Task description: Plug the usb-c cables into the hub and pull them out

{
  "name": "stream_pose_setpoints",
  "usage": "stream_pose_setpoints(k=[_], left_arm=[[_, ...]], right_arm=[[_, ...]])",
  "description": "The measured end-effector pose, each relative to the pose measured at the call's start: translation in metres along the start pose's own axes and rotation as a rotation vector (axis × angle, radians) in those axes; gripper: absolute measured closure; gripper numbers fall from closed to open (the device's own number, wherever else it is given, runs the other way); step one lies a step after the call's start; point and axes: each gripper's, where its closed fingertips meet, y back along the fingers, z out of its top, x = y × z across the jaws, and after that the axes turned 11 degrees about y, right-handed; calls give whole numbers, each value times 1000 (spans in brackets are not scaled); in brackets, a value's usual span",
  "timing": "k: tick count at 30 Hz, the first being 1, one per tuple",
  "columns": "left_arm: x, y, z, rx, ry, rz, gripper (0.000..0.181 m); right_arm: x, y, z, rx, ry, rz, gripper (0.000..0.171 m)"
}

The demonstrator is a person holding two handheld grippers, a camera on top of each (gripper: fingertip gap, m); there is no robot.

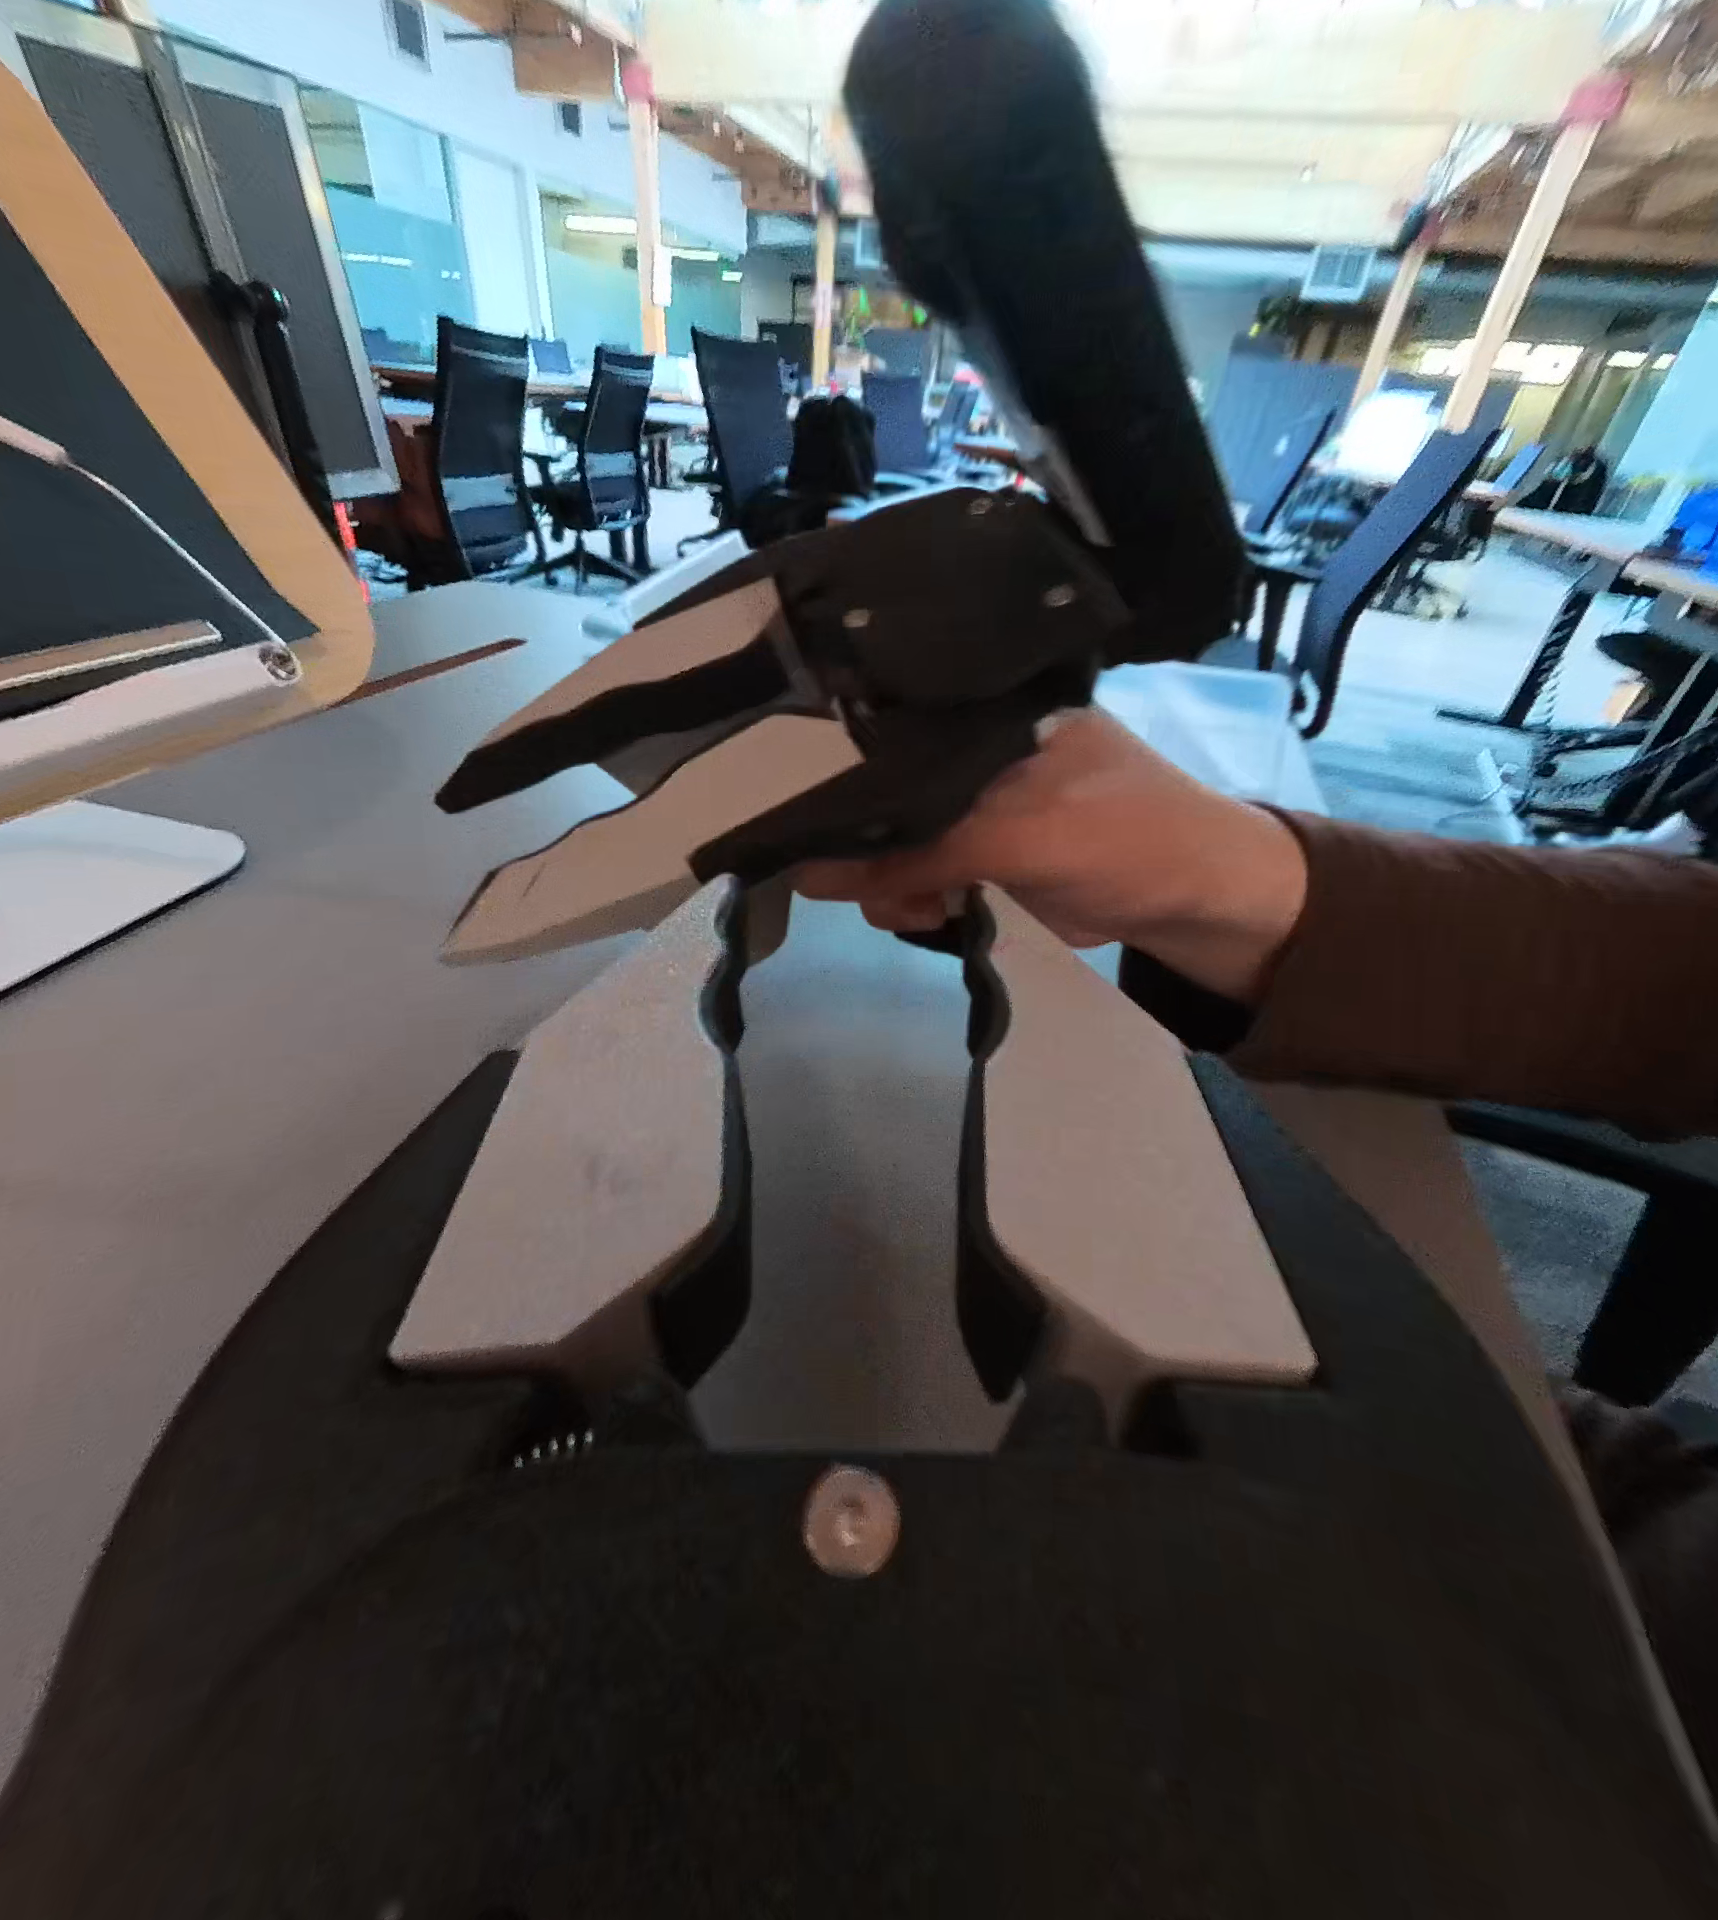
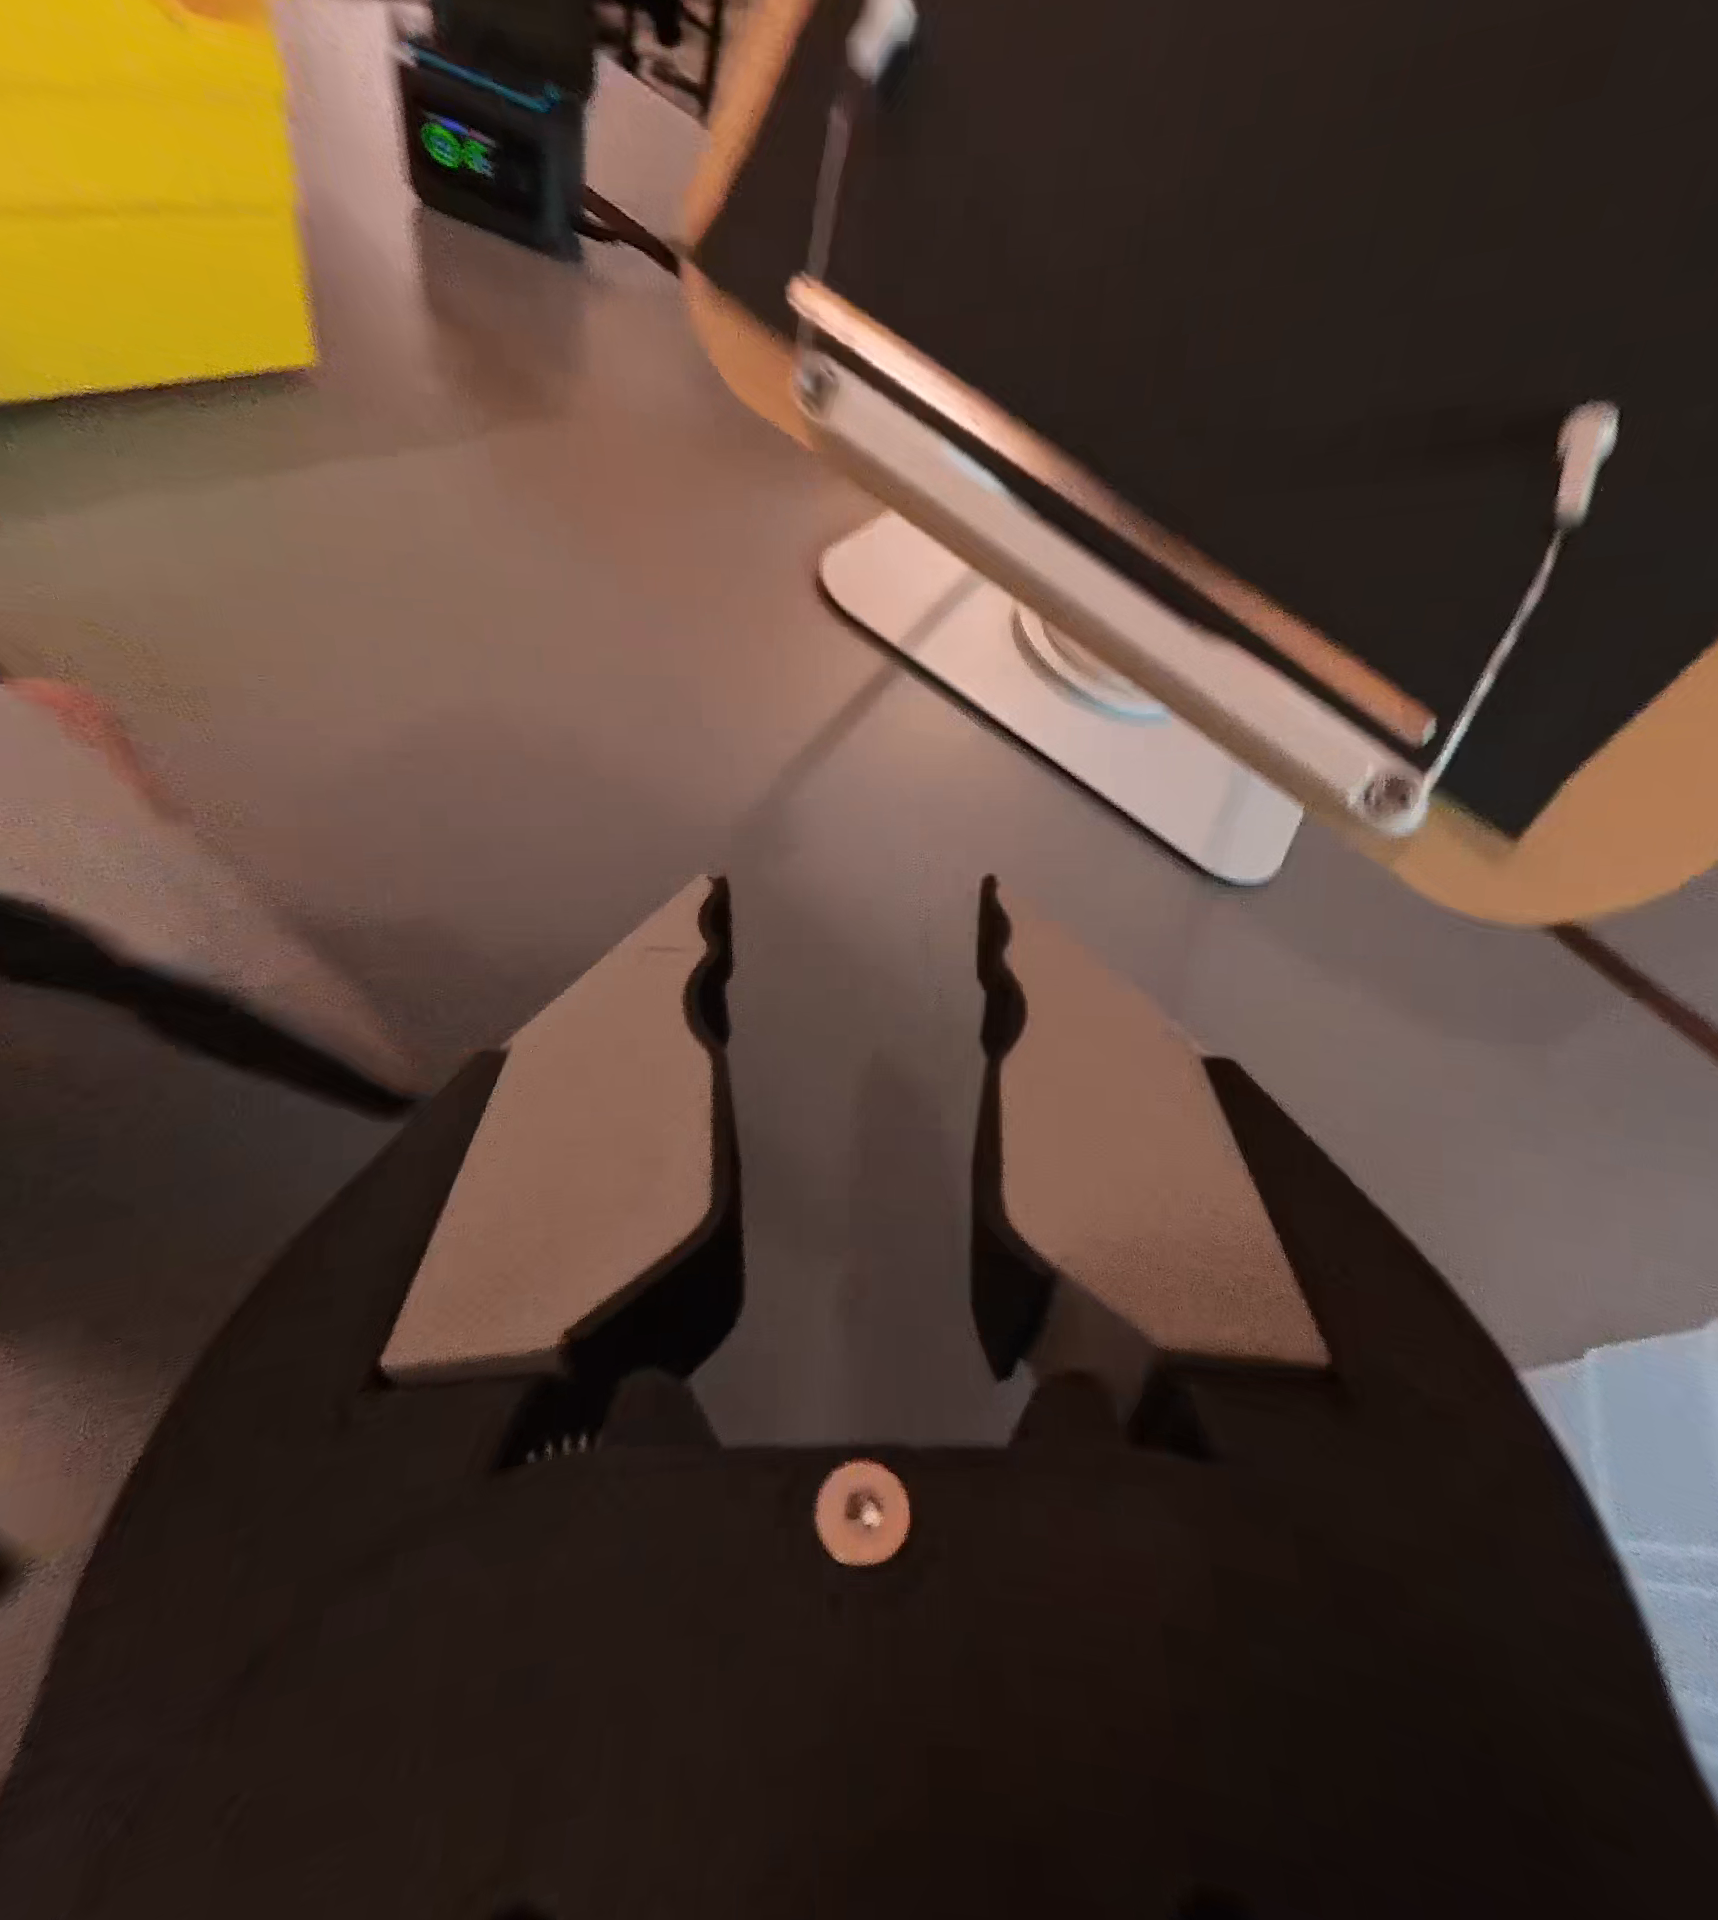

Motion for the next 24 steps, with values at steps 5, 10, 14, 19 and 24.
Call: stream_pose_setpoints(k=[5, 10, 14, 19, 24], left_arm=[[-1, -4, -7, 55, -1, 27, 132], [9, 19, 18, 9, 130, 145, 130], [28, 79, 73, -29, 231, 291, 125], [89, 207, 154, -108, 186, 620, 125], [189, 356, 145, -7, 335, 1052, 129]], right_arm=[[-37, 18, -9, -113, -114, -32, 125], [-17, -1, -31, -2, -151, 59, 117], [3, -9, -37, 72, -28, 49, 118], [22, -10, -28, 52, 31, 64, 120], [36, -12, -26, 53, 54, 90, 123]])
